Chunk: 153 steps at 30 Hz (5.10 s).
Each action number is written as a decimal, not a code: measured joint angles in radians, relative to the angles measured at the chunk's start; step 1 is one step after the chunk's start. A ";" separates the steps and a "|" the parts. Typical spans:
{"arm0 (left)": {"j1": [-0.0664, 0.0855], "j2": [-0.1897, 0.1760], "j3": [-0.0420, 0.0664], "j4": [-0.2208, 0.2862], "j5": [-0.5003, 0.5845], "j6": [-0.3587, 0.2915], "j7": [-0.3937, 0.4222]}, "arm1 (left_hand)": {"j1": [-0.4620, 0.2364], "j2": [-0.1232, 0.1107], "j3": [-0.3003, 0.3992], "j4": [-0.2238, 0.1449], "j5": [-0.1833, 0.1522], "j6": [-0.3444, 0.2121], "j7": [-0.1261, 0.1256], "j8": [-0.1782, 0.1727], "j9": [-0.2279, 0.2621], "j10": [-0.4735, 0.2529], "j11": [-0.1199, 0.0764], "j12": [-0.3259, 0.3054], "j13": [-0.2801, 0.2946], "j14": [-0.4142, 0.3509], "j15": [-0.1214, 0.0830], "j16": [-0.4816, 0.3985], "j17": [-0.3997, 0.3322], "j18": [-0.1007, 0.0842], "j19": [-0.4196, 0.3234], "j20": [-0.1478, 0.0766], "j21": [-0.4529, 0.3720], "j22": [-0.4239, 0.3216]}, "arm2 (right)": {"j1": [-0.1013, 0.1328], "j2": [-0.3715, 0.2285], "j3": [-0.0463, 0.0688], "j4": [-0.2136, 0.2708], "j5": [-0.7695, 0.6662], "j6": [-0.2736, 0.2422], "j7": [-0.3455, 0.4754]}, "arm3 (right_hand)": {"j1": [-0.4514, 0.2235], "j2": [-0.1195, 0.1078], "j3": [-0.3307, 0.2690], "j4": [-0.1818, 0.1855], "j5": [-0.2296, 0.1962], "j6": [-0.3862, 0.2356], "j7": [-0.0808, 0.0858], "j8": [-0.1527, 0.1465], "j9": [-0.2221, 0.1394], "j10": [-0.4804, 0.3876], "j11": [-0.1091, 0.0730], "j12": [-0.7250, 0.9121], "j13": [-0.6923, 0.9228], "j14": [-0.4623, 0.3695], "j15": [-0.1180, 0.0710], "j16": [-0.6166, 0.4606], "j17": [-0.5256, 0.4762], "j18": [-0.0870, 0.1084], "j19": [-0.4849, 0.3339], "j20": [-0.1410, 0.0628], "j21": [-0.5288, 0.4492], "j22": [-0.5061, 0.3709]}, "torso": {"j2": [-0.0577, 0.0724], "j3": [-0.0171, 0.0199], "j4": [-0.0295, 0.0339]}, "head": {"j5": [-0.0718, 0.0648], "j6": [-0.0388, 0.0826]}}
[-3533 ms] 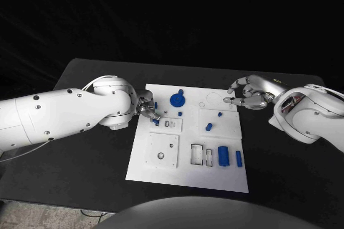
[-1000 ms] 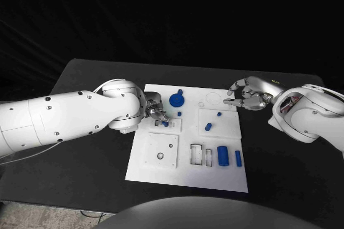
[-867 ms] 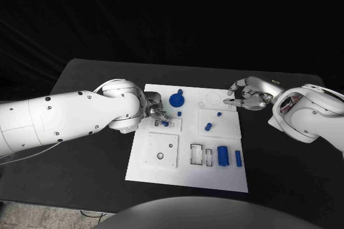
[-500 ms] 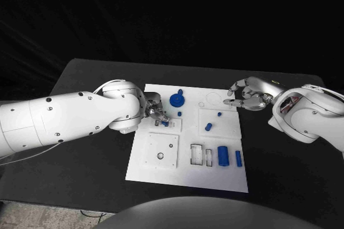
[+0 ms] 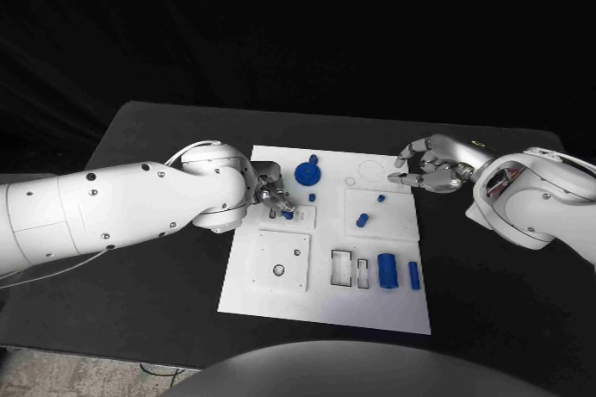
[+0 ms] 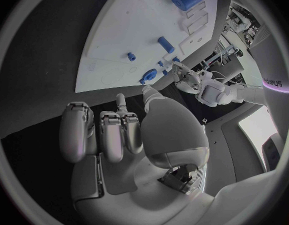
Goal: Assemble the parts on the task board
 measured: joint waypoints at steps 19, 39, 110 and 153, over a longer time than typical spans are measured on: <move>-0.012 0.002 -0.001 -0.003 0.005 -0.004 0.008 | -0.108 -0.003 -0.046 0.074 -0.221 0.026 -0.008 -0.029 0.015 0.000 0.000 0.000 0.000 0.000 0.000 0.000 0.000 0.000 0.000 0.000 -0.006 0.000 | -0.001 0.000 0.000 -0.001 0.006 0.009 -0.004 | 0.004 0.004 0.000 0.000 0.010 0.000 0.000 -0.004 -0.005 0.000 0.000 0.000 0.000 0.000 0.000 -0.004 0.000 0.000 0.000 0.000 -0.010 0.001 | 0.000 -0.0003 -0.0001 | -0.002 0.000; -0.012 -0.003 -0.001 -0.006 0.024 -0.003 0.018 | -0.153 -0.003 -0.140 0.148 -0.297 0.046 0.000 -0.048 0.037 0.000 0.000 0.000 0.000 0.000 0.000 0.000 0.001 0.000 0.000 0.000 -0.010 0.000 | -0.002 0.001 0.000 -0.004 0.008 0.016 -0.005 | 0.012 0.004 -0.003 -0.003 0.026 0.004 0.004 -0.004 -0.010 0.000 0.000 0.000 0.000 0.000 0.000 -0.008 0.000 0.000 0.000 0.000 -0.014 0.000 | 0.000 -0.0003 -0.0007 | 0.001 0.000; 0.026 0.060 0.058 -0.276 -0.002 0.060 0.059 | -0.077 0.043 -0.326 0.199 -0.295 0.031 -0.011 -0.008 0.239 -0.002 -0.013 0.000 0.000 0.000 -0.014 0.000 0.000 0.000 0.004 -0.011 -0.003 0.000 | -0.015 0.018 0.000 -0.013 0.026 -0.014 0.048 | 0.012 0.004 -0.003 -0.003 0.033 0.014 0.001 -0.008 -0.016 0.000 0.000 0.000 0.000 0.000 0.000 -0.003 0.000 0.000 0.000 0.000 0.002 0.001 | -0.001 0.0022 -0.0007 | -0.003 0.000; 0.010 0.063 0.055 -0.282 0.019 0.090 0.066 | -0.023 0.058 -0.321 0.180 -0.191 0.028 -0.007 -0.029 0.239 0.002 -0.009 0.000 0.000 0.000 -0.014 0.000 0.001 0.000 0.004 -0.011 -0.015 -0.001 | -0.015 0.021 0.000 -0.018 0.027 -0.012 0.046 | 0.021 0.013 -0.003 -0.003 0.060 0.017 0.004 -0.008 -0.023 0.000 0.000 0.000 0.000 0.000 0.000 -0.004 0.000 0.000 0.000 0.000 0.002 0.000 | 0.000 0.0024 0.0002 | -0.005 0.000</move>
